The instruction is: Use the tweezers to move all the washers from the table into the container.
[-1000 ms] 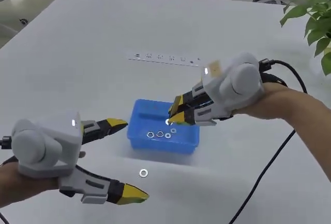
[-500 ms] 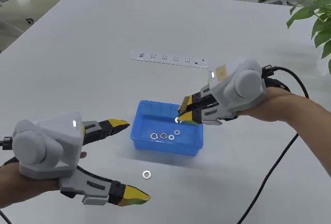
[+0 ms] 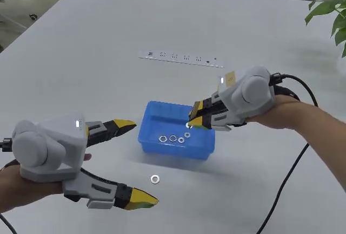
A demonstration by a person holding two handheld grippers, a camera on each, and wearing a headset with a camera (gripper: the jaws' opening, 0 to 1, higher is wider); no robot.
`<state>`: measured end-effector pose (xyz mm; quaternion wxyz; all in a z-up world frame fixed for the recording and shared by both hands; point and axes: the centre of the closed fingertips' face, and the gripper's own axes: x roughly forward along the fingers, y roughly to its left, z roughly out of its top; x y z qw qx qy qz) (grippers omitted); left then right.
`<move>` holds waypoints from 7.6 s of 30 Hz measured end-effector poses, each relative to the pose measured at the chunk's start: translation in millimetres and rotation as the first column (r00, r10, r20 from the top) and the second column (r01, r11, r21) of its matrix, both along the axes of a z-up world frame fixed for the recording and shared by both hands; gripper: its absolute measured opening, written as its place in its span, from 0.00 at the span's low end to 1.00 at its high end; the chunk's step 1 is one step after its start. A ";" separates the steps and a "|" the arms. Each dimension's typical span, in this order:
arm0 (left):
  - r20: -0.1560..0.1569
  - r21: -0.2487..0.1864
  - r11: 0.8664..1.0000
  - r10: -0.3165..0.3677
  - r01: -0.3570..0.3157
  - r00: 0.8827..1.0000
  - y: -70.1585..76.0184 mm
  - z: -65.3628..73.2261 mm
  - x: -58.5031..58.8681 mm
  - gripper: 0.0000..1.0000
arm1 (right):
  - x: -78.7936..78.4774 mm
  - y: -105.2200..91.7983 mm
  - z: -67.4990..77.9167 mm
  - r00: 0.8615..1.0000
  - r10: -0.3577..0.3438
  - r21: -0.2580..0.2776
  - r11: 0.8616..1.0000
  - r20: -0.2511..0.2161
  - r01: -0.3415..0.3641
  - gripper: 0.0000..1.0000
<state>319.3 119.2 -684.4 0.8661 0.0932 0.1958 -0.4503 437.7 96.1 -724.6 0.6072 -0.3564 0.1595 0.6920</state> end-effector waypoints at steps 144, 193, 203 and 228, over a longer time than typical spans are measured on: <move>0.009 0.185 0.959 -0.221 0.216 0.975 -46.2 -1.2 96.1 0.05 | -19.6 -22.7 1.0 0.990 -0.107 0.014 0.994 -0.088 0.108 0.28; 0.009 0.182 0.977 -0.111 0.108 0.994 1.6 36.8 59.9 0.05 | -61.9 -70.3 34.0 0.904 -0.370 0.185 0.893 -0.214 0.409 0.97; 0.008 0.182 0.978 -0.109 0.106 0.994 4.2 36.4 45.6 0.05 | -70.4 -67.2 33.5 0.903 -0.369 0.193 0.891 -0.220 0.411 1.00; -0.050 0.198 0.972 -0.122 0.129 0.991 -1.1 -2.4 18.0 0.06 | -83.4 -63.8 21.7 0.910 -0.351 0.156 0.908 -0.220 0.388 0.99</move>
